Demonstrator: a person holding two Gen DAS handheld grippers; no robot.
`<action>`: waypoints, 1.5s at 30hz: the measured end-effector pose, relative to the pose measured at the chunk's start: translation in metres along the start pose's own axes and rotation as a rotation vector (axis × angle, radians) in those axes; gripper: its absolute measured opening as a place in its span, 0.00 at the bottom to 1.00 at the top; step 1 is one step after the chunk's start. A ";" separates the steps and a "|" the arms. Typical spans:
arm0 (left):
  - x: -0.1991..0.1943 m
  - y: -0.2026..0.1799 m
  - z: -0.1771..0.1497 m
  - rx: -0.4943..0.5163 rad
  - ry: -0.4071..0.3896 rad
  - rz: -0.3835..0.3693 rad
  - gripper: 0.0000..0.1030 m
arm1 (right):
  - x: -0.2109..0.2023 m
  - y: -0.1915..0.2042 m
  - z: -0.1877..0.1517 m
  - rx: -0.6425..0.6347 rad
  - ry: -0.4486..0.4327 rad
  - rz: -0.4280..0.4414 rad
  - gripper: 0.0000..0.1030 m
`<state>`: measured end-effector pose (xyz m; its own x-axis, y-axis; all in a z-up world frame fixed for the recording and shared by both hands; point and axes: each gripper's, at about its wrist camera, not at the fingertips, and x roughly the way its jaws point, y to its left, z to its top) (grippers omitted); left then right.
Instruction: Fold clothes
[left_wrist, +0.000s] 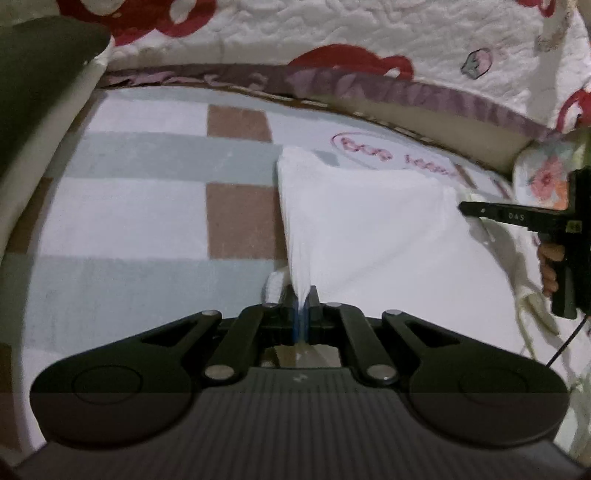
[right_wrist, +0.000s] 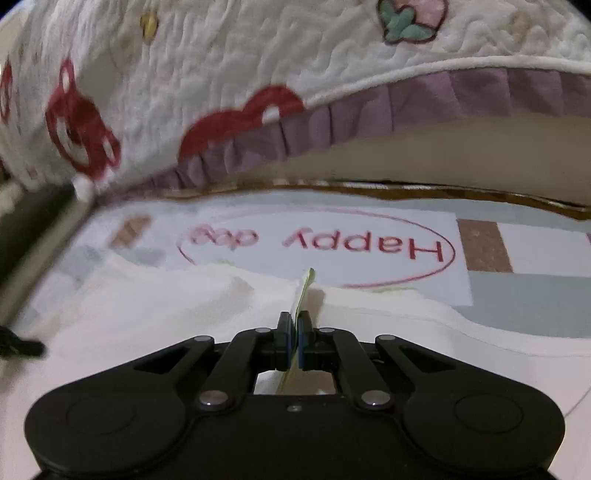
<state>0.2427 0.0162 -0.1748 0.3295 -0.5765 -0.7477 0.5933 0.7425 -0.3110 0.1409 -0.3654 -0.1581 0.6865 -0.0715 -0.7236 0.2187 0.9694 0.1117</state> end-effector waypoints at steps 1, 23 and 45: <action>0.001 -0.004 0.000 0.017 -0.001 0.029 0.06 | -0.004 0.004 -0.002 -0.044 -0.031 -0.052 0.05; 0.029 -0.192 0.000 0.687 0.197 -0.217 0.48 | -0.192 -0.123 -0.160 0.045 -0.008 -0.197 0.35; 0.108 -0.311 -0.010 0.914 0.077 -0.144 0.08 | -0.157 -0.117 -0.153 0.016 0.092 -0.157 0.61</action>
<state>0.0866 -0.2739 -0.1647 0.1774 -0.5938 -0.7848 0.9839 0.0888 0.1551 -0.0991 -0.4316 -0.1620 0.5773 -0.1991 -0.7919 0.3293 0.9442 0.0027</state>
